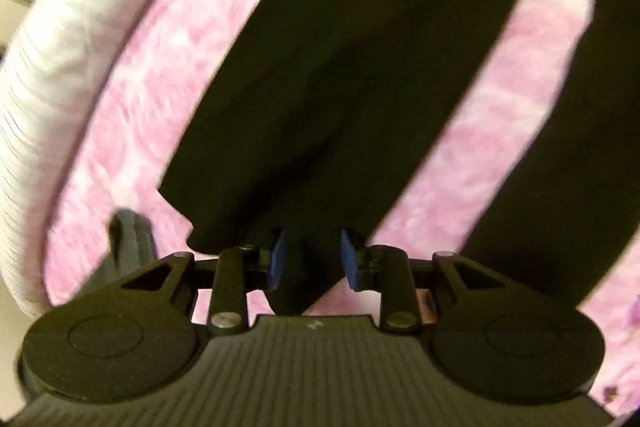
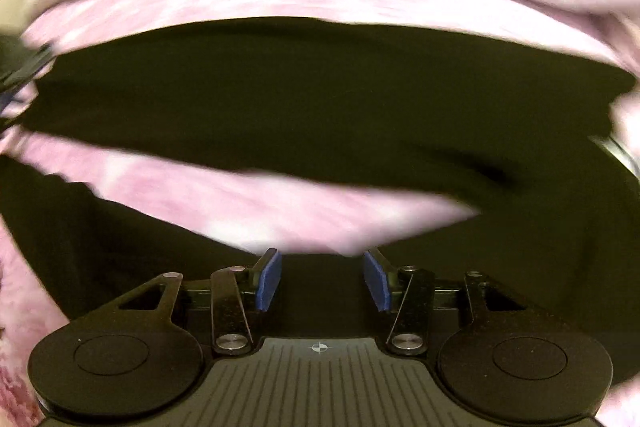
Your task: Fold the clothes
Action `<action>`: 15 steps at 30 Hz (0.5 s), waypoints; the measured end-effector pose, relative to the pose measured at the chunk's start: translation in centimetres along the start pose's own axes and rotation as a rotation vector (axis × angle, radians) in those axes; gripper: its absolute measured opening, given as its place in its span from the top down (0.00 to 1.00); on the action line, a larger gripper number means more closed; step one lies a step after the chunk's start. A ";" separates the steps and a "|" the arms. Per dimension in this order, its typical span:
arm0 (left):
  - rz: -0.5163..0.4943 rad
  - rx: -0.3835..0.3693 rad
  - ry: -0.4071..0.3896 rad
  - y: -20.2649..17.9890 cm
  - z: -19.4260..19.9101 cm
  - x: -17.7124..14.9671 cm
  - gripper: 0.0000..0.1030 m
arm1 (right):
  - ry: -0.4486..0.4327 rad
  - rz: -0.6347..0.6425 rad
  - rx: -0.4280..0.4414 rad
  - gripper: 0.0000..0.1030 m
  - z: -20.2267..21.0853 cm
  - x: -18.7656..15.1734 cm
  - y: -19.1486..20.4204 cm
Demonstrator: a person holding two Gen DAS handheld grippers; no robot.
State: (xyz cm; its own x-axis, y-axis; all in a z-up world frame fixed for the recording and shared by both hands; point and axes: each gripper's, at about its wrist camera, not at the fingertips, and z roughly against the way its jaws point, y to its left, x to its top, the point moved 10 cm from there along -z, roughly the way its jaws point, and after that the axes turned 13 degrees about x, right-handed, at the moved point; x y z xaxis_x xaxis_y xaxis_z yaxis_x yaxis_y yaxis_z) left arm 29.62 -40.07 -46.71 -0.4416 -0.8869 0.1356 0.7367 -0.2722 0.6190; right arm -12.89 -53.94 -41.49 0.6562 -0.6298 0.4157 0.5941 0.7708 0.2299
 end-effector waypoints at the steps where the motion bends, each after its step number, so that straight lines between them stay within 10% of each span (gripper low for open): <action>1: -0.009 0.013 -0.024 -0.3 1.3 0.6 0.72 | -0.008 -0.058 -0.041 0.51 1.8 -1.4 -2.2; 8: -0.103 -0.059 -0.315 -11.9 14.6 8.2 0.32 | -0.125 -0.581 -0.215 0.49 13.1 -11.3 -20.6; 15: -0.249 -0.061 -0.318 -26.0 18.6 13.1 0.27 | -0.415 -0.967 -0.063 0.48 15.9 -13.6 -37.7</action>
State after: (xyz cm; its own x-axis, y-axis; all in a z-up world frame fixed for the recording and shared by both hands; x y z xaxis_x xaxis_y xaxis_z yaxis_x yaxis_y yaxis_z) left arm -4.88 -37.66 -46.68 -0.7398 -0.6340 0.2252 0.6117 -0.4944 0.6176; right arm -51.60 -72.86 -41.84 -0.3137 -0.8824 0.3506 0.8104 -0.0564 0.5831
